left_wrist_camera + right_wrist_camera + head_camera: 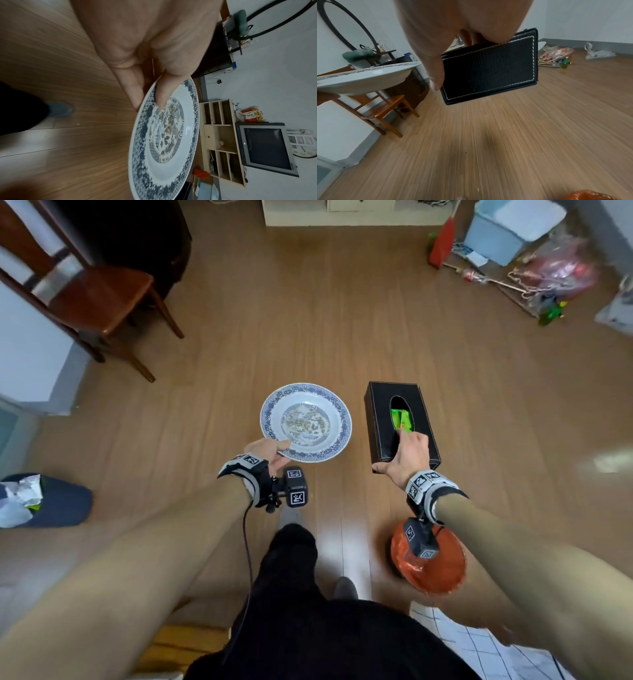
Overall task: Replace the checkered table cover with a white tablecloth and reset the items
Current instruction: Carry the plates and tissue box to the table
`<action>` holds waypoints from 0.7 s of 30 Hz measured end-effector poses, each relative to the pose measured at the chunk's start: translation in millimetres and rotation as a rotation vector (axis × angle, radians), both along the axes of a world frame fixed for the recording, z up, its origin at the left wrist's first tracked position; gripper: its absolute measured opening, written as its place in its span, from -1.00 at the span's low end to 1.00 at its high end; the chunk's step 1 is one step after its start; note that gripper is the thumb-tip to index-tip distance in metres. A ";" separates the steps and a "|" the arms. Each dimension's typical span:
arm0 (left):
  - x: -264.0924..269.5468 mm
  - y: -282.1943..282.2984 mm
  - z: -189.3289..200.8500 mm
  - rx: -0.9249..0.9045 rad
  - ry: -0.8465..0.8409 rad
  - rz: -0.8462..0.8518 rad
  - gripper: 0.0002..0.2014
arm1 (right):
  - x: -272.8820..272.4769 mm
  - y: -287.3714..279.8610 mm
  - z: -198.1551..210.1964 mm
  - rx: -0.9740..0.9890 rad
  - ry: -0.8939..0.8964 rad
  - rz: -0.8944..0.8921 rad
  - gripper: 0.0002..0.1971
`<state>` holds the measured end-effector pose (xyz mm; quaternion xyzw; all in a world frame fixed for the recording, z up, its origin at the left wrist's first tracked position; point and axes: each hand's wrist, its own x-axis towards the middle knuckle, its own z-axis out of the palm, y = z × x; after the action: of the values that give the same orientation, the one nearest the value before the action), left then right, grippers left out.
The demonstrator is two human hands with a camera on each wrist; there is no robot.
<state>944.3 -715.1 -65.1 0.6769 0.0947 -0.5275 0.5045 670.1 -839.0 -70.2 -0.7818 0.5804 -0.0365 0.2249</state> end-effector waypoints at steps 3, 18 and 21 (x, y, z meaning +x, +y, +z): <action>36.0 -62.6 -13.4 0.017 0.007 -0.069 -0.74 | 39.2 -42.7 -9.2 0.019 0.019 -0.059 -0.02; 151.3 -390.2 -2.2 0.124 -0.049 -0.511 -0.69 | 127.4 -243.0 6.3 0.108 0.027 -0.508 -0.01; 138.7 -458.1 -0.8 0.115 -0.068 -0.604 -0.73 | 125.7 -294.7 -3.8 0.113 0.029 -0.582 -0.01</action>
<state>1083.0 -1173.1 -65.9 0.7193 -0.0979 -0.6243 0.2886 795.8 -1133.7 -73.9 -0.5691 0.7845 -0.0557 0.2397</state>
